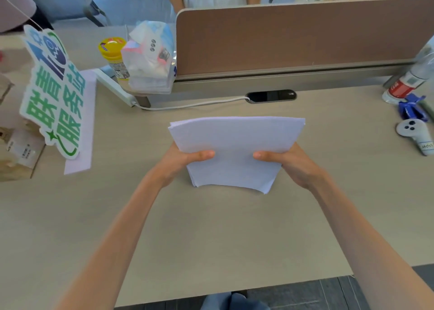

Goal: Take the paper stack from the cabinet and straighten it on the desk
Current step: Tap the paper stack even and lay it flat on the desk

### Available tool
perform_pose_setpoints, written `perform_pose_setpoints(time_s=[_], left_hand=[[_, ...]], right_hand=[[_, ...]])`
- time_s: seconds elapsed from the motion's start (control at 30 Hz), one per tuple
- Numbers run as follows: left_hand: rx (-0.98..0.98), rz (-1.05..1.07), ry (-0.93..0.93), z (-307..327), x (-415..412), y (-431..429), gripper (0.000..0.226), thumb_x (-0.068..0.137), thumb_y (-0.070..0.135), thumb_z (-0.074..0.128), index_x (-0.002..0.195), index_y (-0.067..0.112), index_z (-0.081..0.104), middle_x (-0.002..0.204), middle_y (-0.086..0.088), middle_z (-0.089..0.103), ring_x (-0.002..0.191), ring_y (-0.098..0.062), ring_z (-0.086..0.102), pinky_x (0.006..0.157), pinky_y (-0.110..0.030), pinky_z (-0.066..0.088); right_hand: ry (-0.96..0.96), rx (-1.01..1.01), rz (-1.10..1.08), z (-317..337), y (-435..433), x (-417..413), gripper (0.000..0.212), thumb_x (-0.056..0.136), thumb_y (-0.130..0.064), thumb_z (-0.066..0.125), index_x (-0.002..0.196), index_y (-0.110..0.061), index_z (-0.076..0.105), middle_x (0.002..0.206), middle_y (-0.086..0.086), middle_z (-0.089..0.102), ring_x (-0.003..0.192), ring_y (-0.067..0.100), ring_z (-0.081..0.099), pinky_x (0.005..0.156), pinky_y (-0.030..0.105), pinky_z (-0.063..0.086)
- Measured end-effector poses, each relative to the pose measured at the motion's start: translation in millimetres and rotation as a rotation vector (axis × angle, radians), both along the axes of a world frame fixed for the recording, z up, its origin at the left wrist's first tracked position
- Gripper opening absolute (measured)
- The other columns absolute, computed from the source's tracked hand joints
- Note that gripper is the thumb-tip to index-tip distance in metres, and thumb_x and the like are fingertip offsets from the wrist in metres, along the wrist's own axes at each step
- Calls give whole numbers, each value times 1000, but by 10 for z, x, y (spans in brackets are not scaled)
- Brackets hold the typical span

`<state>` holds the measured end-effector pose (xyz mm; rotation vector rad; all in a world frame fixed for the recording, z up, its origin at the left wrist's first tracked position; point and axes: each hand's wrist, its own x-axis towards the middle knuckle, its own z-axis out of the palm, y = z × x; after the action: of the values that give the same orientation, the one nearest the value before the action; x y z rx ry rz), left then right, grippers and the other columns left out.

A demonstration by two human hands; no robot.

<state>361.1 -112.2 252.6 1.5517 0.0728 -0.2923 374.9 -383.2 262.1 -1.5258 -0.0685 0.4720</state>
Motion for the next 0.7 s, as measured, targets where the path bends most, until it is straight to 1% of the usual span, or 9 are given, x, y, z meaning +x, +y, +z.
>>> perform_pose_setpoints(time_s=[0.13,0.2,0.27,0.4,0.43,0.5,0.6,0.63,0.7], left_hand=[[-17,9,37,-144,-79,16,40,59,12,82,94,27,69,93,10,76,89,-7,71,80,-26,56],[-16,10,52,-203,-113,-24,49,52,21,84,99,26,68,95,10,76,90,-6,71,78,-23,56],[-12,35,52,-229,-114,-52,57,54,21,84,108,20,65,101,7,74,92,-6,70,75,-19,55],[-9,49,51,-229,-158,-59,59,61,19,82,116,12,62,110,-5,72,97,-11,69,76,-20,55],[-4,42,51,-212,-179,-53,58,59,22,83,114,14,64,110,-4,72,98,-12,69,77,-22,54],[3,36,46,-135,-199,-20,45,59,25,82,102,24,70,101,3,75,94,-11,70,80,-26,53],[-9,39,10,84,-193,31,27,57,32,79,84,32,77,90,12,77,86,-6,70,82,-26,52],[-19,42,-9,166,-198,33,26,58,35,77,84,31,77,89,12,76,86,-6,70,83,-27,51],[-29,43,-68,331,-228,9,32,64,44,73,93,30,76,96,11,76,90,-7,68,85,-26,49]], right_hand=[[13,-13,-25,-95,7,-62,45,68,-7,77,110,-18,65,105,0,73,97,13,69,79,26,57],[20,-25,-57,-144,46,-83,47,67,-7,78,111,-15,65,108,5,73,99,17,69,83,30,56],[17,-24,-107,-166,84,-89,46,66,-8,79,109,-13,66,111,10,72,101,21,69,87,35,55],[6,-11,-129,-205,102,-123,43,66,-8,79,106,-14,67,103,7,72,95,17,69,77,28,57],[7,-9,-119,-210,94,-135,42,66,-8,79,106,-15,67,101,6,73,94,16,70,74,26,57],[10,-8,-101,-188,68,-139,42,67,-8,78,106,-17,67,100,3,73,93,14,70,72,22,57],[4,-1,-82,-59,18,-98,41,68,-9,78,107,-15,68,103,3,74,95,14,70,76,22,57],[-6,-1,-75,-5,2,-85,39,67,-9,77,105,-16,69,102,2,74,94,13,70,77,22,57],[-26,-9,-59,103,-17,-70,38,67,-11,77,103,-17,69,98,-1,75,91,11,71,76,21,56]])
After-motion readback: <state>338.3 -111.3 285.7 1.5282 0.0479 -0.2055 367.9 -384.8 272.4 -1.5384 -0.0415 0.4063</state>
